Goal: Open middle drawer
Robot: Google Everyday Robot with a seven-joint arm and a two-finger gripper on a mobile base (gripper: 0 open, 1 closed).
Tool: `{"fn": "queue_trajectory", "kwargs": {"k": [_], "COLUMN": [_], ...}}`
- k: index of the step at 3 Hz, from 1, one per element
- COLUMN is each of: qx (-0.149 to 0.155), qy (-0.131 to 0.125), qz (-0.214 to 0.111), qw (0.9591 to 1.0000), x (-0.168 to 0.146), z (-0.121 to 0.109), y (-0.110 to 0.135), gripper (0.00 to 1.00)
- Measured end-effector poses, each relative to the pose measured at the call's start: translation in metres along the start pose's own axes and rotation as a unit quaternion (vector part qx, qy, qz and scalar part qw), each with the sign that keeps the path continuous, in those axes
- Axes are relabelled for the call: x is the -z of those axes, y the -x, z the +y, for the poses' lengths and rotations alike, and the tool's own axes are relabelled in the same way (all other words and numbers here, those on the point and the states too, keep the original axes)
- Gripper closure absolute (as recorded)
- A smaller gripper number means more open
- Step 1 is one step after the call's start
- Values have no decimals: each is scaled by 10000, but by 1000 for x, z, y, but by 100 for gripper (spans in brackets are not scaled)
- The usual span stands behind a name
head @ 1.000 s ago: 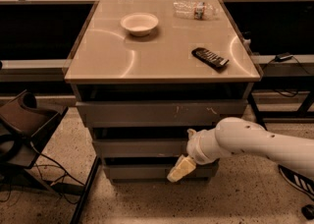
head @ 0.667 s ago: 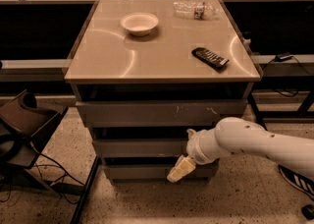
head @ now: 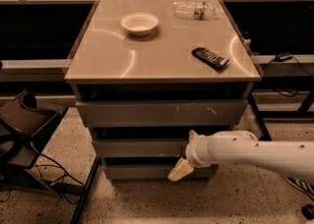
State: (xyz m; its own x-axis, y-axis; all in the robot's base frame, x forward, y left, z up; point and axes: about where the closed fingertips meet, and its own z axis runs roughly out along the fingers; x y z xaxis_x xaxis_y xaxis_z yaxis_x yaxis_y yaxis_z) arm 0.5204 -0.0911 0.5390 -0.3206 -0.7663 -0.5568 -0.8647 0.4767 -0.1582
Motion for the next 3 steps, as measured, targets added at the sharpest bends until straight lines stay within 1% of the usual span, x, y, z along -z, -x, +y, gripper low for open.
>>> {"fn": "queue_trajectory", "kwargs": {"k": [1,2,3], "qx": [-2,-1,-78], "qy": [-273,-271,50], "qz": [-9,-10,-198], "qw": [9996,9996,9998], "x": [-11,-11,-30], "z": [-20,-20,-16], "y": [4,4,2], "gripper": [0,0,0]}}
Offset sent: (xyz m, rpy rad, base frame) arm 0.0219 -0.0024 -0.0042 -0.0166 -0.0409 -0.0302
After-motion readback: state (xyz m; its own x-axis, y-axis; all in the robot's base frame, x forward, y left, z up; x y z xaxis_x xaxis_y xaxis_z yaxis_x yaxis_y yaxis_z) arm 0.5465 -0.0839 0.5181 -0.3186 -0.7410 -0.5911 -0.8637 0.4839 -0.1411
